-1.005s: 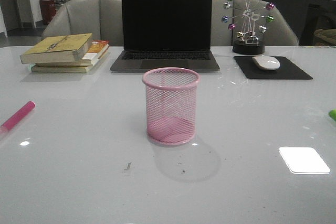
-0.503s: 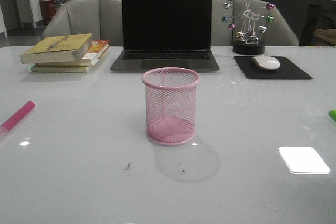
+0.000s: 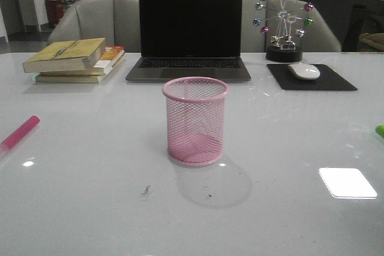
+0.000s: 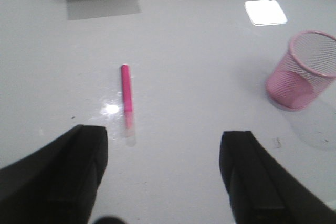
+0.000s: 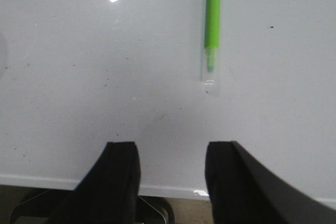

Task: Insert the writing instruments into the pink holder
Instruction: 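Lower the right gripper onto the green marker and grasp it, then carry the green marker over the pink holder with the right gripper, then lower the green marker into the holder and open the right gripper, then move the left gripper down over the pink marker, then close the left gripper on the pink marker and lift it, then carry the pink marker above the pink holder with the left gripper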

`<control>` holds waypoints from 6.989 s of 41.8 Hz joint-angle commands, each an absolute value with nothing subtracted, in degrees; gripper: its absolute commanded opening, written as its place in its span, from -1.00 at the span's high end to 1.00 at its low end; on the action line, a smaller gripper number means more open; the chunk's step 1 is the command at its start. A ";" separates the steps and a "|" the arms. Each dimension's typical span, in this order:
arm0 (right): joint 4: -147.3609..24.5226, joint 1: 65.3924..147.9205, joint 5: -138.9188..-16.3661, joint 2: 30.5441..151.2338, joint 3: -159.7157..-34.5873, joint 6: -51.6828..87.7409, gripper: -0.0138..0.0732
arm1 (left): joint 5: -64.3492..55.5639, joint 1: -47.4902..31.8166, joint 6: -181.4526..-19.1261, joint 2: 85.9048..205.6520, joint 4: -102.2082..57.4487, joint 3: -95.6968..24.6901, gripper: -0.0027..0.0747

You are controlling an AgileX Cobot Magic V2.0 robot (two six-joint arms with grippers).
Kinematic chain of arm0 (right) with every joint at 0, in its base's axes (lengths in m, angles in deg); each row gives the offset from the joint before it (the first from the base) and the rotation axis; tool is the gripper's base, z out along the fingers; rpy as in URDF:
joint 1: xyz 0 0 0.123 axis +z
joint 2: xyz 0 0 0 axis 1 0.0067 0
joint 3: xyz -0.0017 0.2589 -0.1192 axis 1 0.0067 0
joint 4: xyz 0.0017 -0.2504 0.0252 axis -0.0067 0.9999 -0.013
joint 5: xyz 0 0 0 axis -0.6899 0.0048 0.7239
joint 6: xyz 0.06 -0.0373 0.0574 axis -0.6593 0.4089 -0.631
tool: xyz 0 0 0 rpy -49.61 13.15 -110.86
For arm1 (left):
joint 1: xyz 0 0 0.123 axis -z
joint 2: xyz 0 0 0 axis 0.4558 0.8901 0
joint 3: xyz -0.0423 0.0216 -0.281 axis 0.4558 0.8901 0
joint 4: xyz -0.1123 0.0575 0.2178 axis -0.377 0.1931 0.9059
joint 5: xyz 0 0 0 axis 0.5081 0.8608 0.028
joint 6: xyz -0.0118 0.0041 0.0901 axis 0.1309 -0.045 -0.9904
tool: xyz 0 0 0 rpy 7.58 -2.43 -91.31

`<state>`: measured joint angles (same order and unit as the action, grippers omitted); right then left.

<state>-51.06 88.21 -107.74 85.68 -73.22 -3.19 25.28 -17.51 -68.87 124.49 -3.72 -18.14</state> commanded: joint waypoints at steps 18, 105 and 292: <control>-47.97 84.82 -104.07 116.26 -95.06 -3.55 -0.27 | 21.50 -1.18 -70.82 124.93 -6.56 -19.76 -0.14; -54.79 125.38 -27.37 123.13 -88.97 -1.44 0.42 | 21.28 -1.07 -70.82 124.93 -6.56 -19.76 -0.11; -44.92 125.45 -89.90 71.68 -70.67 -1.39 -0.23 | -41.56 2.86 -70.73 162.01 -17.60 -24.08 0.69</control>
